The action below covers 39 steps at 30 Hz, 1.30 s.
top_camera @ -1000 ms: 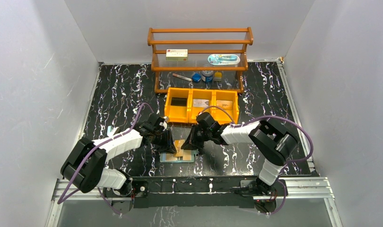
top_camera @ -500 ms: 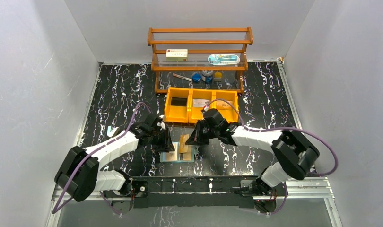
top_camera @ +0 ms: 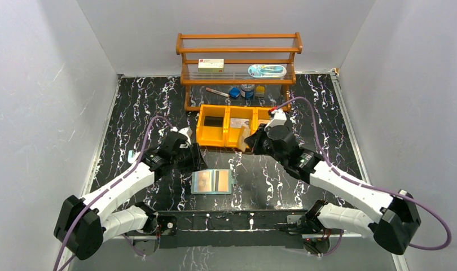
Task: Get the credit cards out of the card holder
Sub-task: Place the credit card in the storage box.
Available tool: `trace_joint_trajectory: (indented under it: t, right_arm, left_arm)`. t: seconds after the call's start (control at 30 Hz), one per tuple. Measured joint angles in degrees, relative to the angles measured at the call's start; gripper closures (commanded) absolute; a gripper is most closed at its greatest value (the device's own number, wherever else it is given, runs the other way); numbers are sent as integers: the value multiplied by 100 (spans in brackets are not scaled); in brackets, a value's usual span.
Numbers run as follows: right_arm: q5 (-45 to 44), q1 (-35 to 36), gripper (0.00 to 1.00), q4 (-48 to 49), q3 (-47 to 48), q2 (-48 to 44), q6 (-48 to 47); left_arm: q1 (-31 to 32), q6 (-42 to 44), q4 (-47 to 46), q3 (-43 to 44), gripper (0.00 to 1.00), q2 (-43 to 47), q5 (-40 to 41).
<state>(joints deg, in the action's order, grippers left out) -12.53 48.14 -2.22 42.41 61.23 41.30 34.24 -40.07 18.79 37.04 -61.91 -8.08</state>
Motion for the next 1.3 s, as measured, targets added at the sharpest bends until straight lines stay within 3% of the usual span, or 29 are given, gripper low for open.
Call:
trace_joint_trajectory:
  t: [0.17,0.37,0.53,0.73,0.9,1.03,1.3]
  right_arm:
    - [-1257,-140,100,-254,184,-278,-1056]
    - [-1853,-649,100,-573,544,-92,-2168]
    - [-1823,-1154,100,-719,673,195,-2861]
    - [-1032,-1814,100,-949,1005,730,-3578]
    - [-581,-1934,100,-1163,1401,1331,-4194]
    - [-647,-1926,100,-1220,1709,1871,-4841]
    - [-811,-1926,100,-1408,2129,2789,-6225]
  left_arm:
    - [0,-48,144,7,40,310,269]
    - [0,-105,254,9,40,400,450]
    - [0,-140,393,9,34,472,654]
    - [0,-223,555,11,27,1248,1123]
    - [0,-245,686,24,16,1292,1228]
    - [0,-256,778,24,2,1272,1261]
    - [0,-260,863,24,2,1309,1370]
